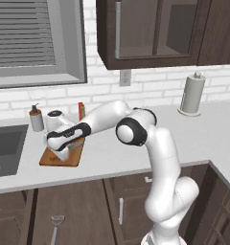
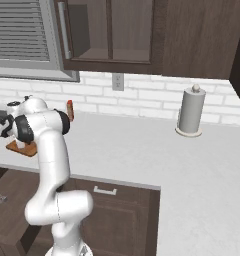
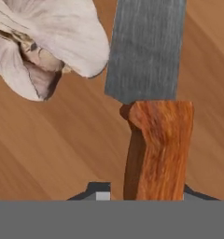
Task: Place the appropriate cutting tool for cutting the garlic skin on the cutting board.
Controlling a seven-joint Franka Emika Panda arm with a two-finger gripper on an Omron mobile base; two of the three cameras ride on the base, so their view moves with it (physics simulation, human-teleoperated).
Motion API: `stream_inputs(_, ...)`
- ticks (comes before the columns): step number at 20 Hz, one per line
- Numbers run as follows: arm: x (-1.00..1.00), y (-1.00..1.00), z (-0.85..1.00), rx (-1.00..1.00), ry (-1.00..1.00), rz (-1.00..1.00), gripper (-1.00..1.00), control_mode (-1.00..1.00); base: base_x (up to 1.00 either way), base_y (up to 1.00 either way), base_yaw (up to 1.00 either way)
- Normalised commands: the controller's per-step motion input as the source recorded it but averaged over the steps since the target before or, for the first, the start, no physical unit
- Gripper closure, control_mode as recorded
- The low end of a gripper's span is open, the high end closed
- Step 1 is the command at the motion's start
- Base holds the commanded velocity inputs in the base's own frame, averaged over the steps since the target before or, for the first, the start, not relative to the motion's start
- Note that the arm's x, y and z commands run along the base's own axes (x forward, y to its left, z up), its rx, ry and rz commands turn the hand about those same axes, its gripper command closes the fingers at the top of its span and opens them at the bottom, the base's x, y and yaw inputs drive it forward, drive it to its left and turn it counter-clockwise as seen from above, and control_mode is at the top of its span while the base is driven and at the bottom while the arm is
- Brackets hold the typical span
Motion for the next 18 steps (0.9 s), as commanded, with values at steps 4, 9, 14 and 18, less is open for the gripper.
stream_inputs(4,0.13,0.00,-0.34,-0.01,0.01,0.04,-1.00,-1.00,0.00,0.00,0.00)
stream_inputs(9,-0.22,0.00,0.03,0.00,-0.02,0.01,-1.00,-1.00,0.00,0.00,0.00)
stream_inputs(14,-0.23,-0.16,0.35,0.01,-0.08,0.00,-1.00,-1.00,0.00,0.00,0.00)
stream_inputs(18,-0.24,-0.14,0.38,0.00,-0.11,0.00,-1.00,-1.00,0.00,0.00,0.00)
